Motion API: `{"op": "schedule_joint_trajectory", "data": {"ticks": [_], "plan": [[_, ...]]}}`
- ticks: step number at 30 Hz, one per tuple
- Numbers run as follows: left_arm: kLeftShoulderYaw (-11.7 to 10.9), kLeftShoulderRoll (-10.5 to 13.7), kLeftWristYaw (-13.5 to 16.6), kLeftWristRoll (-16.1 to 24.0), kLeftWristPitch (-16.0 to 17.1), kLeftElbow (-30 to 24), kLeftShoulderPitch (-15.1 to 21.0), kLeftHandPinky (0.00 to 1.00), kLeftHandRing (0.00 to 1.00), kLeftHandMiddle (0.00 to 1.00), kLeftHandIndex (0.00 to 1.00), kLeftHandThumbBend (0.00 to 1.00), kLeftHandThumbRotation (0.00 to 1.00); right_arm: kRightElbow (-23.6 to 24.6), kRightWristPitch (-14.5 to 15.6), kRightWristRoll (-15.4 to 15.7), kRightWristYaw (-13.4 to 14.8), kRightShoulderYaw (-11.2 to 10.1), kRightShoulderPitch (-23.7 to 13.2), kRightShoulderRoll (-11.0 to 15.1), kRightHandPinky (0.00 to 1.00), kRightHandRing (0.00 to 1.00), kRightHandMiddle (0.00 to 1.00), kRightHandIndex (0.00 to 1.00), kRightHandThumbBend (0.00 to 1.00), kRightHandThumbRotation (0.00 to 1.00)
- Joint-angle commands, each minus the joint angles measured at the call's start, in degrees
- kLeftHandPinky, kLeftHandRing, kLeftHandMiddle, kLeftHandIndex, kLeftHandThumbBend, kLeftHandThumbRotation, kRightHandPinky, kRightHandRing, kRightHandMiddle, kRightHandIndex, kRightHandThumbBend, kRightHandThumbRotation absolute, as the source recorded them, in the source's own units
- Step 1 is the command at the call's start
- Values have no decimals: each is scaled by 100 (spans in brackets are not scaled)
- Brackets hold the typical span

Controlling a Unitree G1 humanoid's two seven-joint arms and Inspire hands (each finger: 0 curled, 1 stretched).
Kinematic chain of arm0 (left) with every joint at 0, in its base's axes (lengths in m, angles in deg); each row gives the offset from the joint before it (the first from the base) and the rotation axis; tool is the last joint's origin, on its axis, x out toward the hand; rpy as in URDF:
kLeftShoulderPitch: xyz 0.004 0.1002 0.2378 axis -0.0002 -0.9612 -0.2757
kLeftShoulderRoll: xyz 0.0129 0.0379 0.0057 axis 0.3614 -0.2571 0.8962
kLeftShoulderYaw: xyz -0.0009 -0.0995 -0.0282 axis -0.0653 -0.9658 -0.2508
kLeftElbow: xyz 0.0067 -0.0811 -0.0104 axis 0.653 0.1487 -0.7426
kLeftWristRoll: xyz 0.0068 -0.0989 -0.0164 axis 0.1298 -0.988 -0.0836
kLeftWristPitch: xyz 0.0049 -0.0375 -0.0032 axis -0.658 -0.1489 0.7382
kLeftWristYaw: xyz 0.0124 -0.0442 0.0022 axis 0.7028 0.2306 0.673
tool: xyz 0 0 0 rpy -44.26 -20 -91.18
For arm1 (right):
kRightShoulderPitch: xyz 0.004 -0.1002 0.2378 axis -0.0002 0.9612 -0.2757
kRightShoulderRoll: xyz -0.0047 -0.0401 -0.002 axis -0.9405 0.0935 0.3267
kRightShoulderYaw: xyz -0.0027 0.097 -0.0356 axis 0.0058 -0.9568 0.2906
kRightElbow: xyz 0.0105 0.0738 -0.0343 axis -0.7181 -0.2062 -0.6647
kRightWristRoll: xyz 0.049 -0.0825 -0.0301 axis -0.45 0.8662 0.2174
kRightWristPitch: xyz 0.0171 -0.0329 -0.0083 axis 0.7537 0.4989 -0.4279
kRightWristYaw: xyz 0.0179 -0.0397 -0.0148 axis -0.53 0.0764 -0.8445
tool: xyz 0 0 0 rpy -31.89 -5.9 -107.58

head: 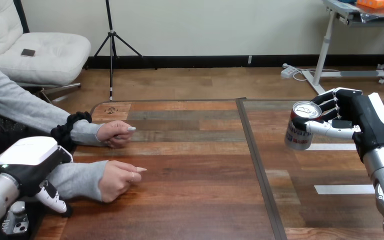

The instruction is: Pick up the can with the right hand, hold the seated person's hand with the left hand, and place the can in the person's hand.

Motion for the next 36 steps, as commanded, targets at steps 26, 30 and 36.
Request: {"op": "schedule_joint_trajectory", "data": {"ticks": [26,30,36], "plan": [[-301,203,37,-708,393,-181,56,18,25,33,48,88,0,334,-171,-86,78,-63,-560,84,33,37,42,45,71,0],[-317,220,102,-750,470,-194,44,18,25,33,48,89,0,330,-198,-110,30,-73,-564,79,34,37,42,45,71,0],[-374,232,135,-807,544,-254,16,18,24,31,48,91,0,327,-176,-161,-19,-101,-571,63,33,37,41,45,70,0]]}}
